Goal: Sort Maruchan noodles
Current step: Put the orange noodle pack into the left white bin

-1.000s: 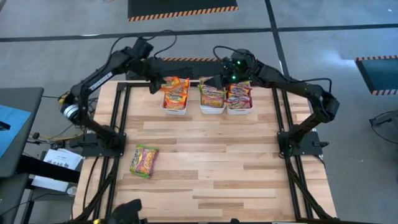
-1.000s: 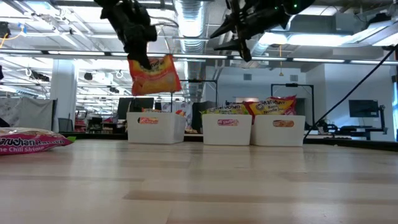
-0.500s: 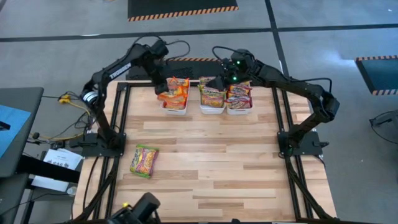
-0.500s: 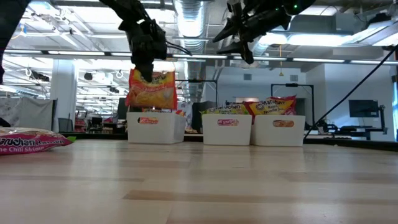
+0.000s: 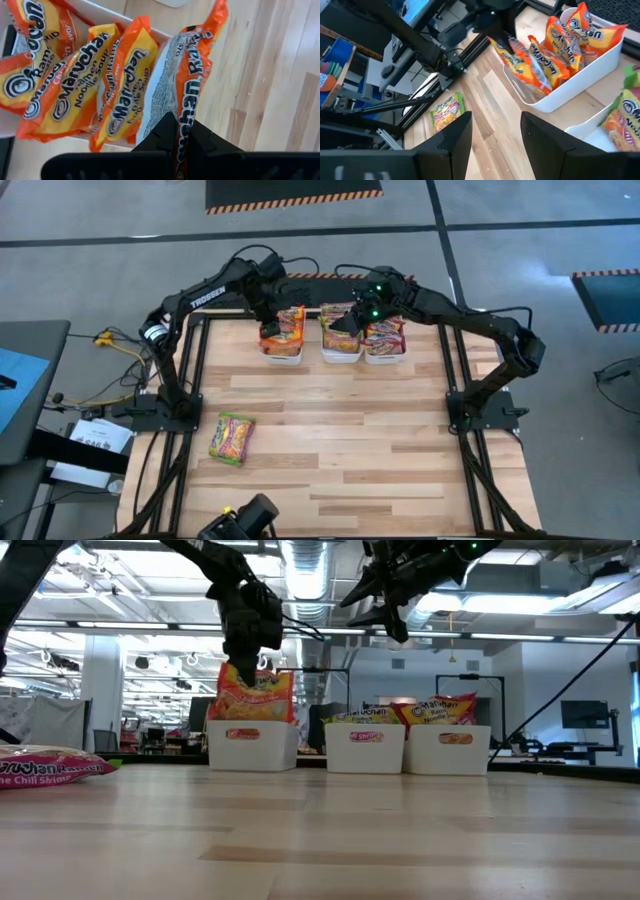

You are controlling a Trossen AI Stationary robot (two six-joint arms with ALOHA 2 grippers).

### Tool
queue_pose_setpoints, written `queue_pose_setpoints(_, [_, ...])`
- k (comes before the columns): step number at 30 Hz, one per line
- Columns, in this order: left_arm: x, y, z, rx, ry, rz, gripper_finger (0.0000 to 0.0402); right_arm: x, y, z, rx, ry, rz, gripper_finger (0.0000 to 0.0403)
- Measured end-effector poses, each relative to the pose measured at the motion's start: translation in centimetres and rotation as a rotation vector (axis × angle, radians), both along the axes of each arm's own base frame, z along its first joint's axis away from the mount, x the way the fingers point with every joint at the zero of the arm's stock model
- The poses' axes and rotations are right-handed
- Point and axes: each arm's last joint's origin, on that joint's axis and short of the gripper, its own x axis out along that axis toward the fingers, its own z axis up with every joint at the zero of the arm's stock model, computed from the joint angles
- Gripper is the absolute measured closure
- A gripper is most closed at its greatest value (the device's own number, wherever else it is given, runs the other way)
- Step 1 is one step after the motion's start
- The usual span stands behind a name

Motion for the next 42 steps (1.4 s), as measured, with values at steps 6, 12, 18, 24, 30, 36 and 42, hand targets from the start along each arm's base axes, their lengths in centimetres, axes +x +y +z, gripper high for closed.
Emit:
queue_pose_setpoints(6, [1.0, 0.5, -2.0, -0.074, 0.022, 0.03, 0.0401, 0.1, 0.3, -0.1, 0.009, 0.014, 0.008, 0.021])
queue_pose_setpoints(12, [1.5, 0.8, -2.6, -0.084, -0.009, 0.027, 0.0401, 0.2, 0.6, -0.2, 0.01, 0.018, 0.017, 0.021])
queue_pose_setpoints(18, [1.9, 1.6, -4.2, -0.144, -0.013, 0.051, 0.0401, 0.2, 0.7, -0.2, 0.013, 0.026, 0.02, 0.021])
queue_pose_setpoints(24, [2.3, 2.0, -5.9, -0.223, -0.007, 0.057, 0.0401, 0.2, 0.7, -0.3, 0.014, 0.028, 0.019, 0.021])
queue_pose_setpoints(30, [2.6, 1.9, -6.5, -0.241, 0.008, 0.058, 0.0397, 0.2, 0.7, -0.3, 0.014, 0.028, 0.019, 0.021])
queue_pose_setpoints(36, [2.6, 1.9, -6.6, -0.248, 0.011, 0.069, 0.036, 0.2, 0.7, -0.3, -0.007, 0.027, 0.029, 0.021])
queue_pose_setpoints(42, [3.0, 1.3, -6.6, -0.257, 0.031, 0.069, 0.0305, 0.2, 0.7, -0.3, -0.031, 0.027, 0.041, 0.021])
